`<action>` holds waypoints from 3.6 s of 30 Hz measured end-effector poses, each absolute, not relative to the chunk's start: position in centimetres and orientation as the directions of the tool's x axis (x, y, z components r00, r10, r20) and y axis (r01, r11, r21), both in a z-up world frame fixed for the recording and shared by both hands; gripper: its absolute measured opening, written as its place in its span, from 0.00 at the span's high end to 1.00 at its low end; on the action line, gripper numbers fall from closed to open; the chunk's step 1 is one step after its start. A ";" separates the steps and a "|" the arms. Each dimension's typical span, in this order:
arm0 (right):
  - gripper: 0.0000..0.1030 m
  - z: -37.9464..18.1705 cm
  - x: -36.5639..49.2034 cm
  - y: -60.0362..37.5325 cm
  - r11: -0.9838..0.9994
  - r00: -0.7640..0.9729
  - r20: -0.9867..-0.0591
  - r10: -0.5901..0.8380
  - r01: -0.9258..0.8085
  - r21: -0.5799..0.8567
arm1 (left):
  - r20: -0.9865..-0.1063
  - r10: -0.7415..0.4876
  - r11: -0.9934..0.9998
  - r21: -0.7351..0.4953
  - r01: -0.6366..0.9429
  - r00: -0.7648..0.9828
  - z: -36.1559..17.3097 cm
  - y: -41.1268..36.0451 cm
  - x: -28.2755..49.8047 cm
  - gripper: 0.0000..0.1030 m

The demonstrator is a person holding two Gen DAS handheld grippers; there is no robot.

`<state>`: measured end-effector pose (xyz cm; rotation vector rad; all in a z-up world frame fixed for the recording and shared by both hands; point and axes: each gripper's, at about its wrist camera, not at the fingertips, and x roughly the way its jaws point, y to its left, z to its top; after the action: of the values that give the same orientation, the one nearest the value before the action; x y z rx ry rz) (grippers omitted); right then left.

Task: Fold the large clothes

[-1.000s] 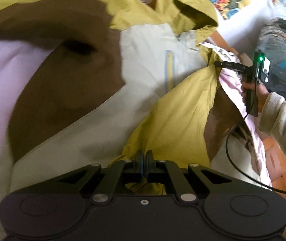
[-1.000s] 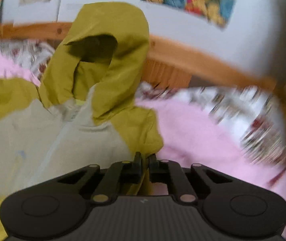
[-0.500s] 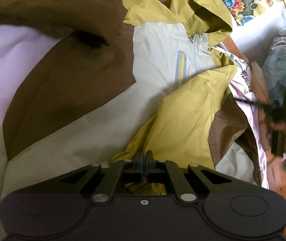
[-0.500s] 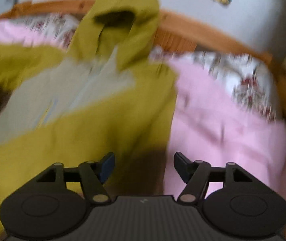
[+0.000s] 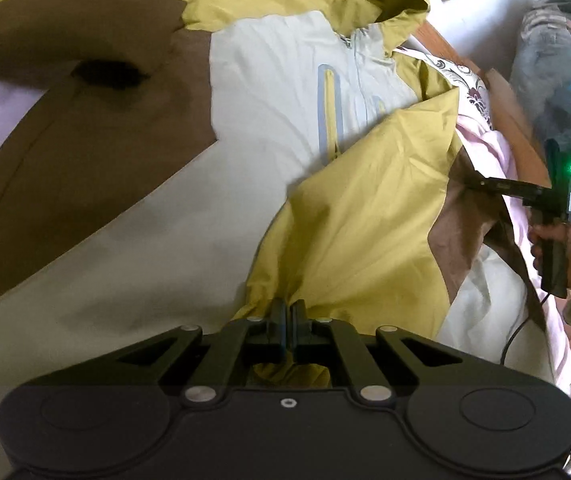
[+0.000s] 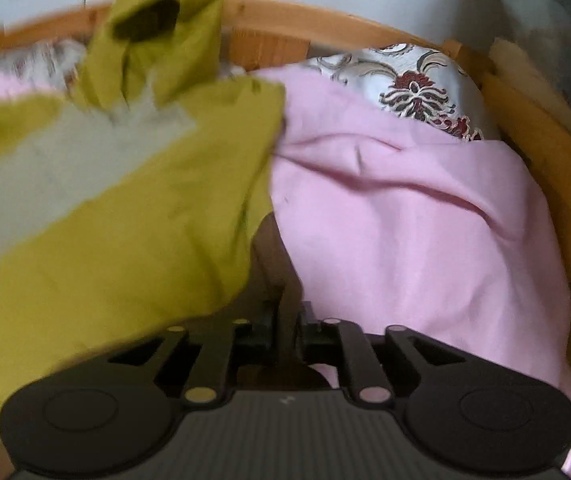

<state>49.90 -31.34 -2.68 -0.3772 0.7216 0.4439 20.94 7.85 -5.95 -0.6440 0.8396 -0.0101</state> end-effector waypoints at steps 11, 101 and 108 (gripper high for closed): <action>0.37 -2.8 52.1 -20.6 0.775 0.790 -0.567 0.233 -0.504 -0.383 | -0.649 -0.170 0.812 -0.519 -0.268 0.741 -3.1 10.2 17.2 0.39; 0.00 -8.4 27.6 -25.4 0.720 0.730 -0.532 0.429 -0.632 -0.287 | -0.711 0.018 0.933 -0.242 -0.268 0.703 -6.7 9.2 28.3 0.22; 0.00 -8.6 28.9 -26.1 0.726 0.712 -0.553 0.432 -0.639 -0.255 | -0.685 0.055 0.944 -0.202 -0.262 0.727 -5.5 9.1 28.5 0.16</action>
<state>28.92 -26.13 -8.64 -0.4554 0.4862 0.6167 28.46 9.13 -5.54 -0.2958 0.7389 0.1774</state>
